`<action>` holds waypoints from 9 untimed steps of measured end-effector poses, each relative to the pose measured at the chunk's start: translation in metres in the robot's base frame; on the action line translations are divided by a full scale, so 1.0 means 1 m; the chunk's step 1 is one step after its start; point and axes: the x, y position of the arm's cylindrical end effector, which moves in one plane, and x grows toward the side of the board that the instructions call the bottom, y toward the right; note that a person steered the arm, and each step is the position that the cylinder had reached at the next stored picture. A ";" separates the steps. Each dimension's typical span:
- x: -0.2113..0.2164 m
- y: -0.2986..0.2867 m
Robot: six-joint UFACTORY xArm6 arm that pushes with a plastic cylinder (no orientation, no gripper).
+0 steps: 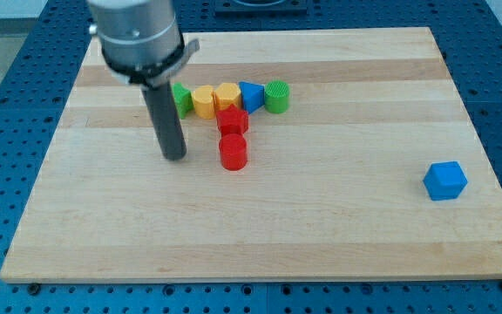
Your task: Push red circle above blue cube
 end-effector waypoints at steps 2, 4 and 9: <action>0.010 0.001; -0.004 0.060; -0.040 0.135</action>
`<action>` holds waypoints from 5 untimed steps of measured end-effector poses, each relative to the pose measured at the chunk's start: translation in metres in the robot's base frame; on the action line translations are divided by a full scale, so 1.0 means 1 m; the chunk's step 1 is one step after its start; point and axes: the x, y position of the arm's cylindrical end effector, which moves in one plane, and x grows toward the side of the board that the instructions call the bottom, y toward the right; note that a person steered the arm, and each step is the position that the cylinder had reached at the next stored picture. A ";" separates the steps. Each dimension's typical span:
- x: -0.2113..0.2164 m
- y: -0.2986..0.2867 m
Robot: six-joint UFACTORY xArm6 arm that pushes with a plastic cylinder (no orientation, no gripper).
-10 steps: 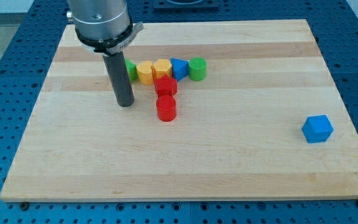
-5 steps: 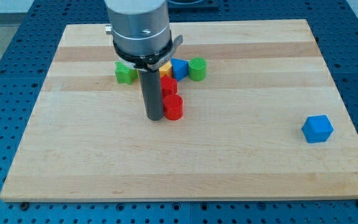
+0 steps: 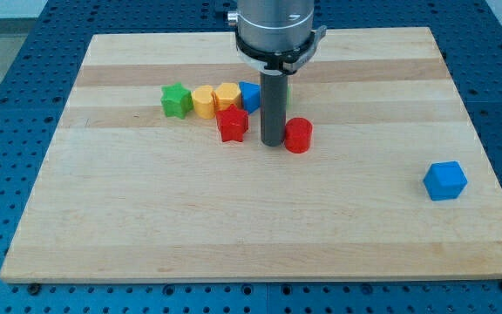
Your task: Push red circle above blue cube
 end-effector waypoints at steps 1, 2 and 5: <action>0.000 0.005; 0.000 0.039; 0.000 0.124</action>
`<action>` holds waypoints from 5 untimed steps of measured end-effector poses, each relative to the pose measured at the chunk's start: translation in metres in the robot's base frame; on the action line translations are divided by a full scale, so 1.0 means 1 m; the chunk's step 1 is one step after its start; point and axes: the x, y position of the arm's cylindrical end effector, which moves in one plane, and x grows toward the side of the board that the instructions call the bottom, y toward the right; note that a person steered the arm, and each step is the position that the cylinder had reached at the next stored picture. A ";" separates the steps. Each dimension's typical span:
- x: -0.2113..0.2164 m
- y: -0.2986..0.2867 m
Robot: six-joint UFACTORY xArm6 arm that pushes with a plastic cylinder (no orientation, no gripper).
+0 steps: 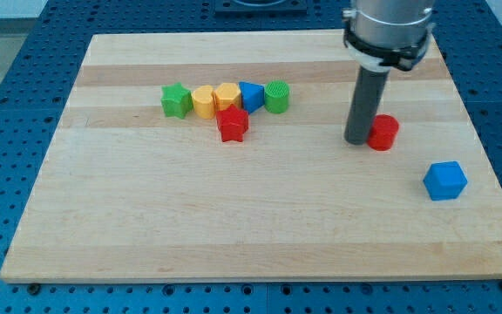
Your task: Push red circle above blue cube
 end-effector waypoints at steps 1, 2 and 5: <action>0.000 0.023; 0.000 0.044; 0.011 0.052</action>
